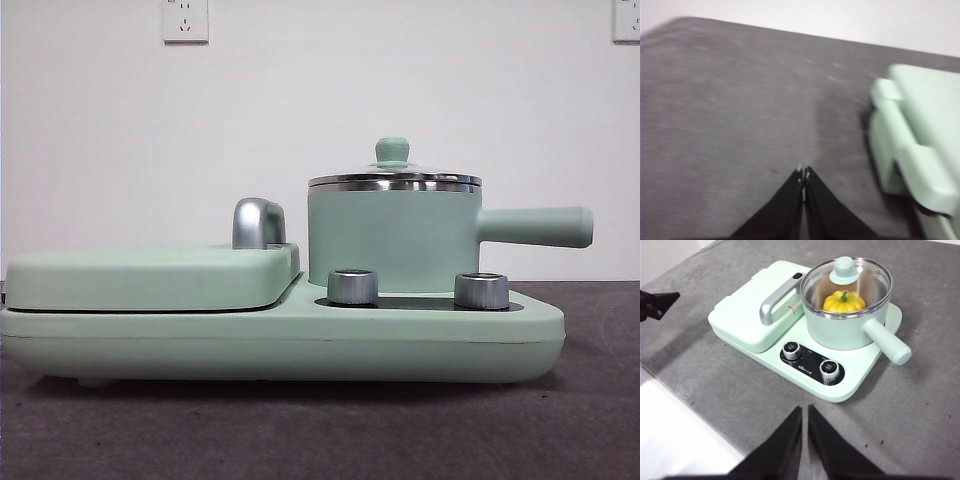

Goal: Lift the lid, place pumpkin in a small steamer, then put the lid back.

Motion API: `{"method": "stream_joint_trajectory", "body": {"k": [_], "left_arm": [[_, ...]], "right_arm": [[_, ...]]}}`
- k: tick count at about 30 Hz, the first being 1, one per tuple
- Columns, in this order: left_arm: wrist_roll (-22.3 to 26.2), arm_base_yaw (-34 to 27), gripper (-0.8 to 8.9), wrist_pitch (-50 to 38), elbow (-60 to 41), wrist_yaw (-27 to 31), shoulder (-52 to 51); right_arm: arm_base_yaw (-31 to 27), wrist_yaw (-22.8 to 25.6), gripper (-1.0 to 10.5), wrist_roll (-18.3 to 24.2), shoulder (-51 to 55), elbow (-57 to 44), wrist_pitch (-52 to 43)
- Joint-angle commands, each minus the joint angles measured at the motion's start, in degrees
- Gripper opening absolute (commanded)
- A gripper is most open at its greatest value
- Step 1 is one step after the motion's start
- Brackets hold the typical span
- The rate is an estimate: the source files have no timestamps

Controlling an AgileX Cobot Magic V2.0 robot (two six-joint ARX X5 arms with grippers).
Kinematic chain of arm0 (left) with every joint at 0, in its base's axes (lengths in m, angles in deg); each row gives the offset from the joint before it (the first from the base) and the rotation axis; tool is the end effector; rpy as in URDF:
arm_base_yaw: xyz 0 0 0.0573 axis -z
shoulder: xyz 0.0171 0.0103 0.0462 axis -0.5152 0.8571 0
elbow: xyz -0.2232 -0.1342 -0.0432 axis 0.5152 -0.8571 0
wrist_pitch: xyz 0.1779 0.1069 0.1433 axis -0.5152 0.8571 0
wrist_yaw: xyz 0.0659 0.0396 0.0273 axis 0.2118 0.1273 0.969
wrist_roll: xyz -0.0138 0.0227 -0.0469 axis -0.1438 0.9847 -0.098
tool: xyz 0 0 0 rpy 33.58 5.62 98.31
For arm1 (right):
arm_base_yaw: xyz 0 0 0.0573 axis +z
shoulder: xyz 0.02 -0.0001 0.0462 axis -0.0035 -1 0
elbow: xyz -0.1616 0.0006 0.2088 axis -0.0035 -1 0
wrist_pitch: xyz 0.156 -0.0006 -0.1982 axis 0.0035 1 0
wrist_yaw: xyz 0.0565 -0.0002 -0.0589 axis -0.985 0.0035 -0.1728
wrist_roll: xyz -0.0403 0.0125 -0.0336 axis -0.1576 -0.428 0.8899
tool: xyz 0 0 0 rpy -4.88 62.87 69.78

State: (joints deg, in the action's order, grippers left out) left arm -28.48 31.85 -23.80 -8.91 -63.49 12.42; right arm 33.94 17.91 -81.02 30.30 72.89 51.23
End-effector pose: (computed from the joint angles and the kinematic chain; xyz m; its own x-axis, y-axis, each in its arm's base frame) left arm 0.0964 0.0001 0.1555 0.9779 0.0408 -0.2048 -0.0678 0.9897 -0.1263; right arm 0.0126 0.0128 0.3539 0.6552 0.5938 -0.4670 -0.5818 0.7909 0.1895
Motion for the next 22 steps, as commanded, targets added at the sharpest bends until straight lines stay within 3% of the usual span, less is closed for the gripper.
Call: {"method": "stream_joint_trajectory", "body": {"k": [1,22], "left_arm": [[0.96,-1.14,0.06,-0.42,-0.55,0.46,-1.64],[4.81,-2.64,0.06,-0.48,-1.75,-2.12,-2.82]], "right_arm": [[0.42,0.00,0.2,0.11,0.00,0.44,-0.55],[0.42,0.00,0.2,0.11,0.00,0.44,-0.55]]}}
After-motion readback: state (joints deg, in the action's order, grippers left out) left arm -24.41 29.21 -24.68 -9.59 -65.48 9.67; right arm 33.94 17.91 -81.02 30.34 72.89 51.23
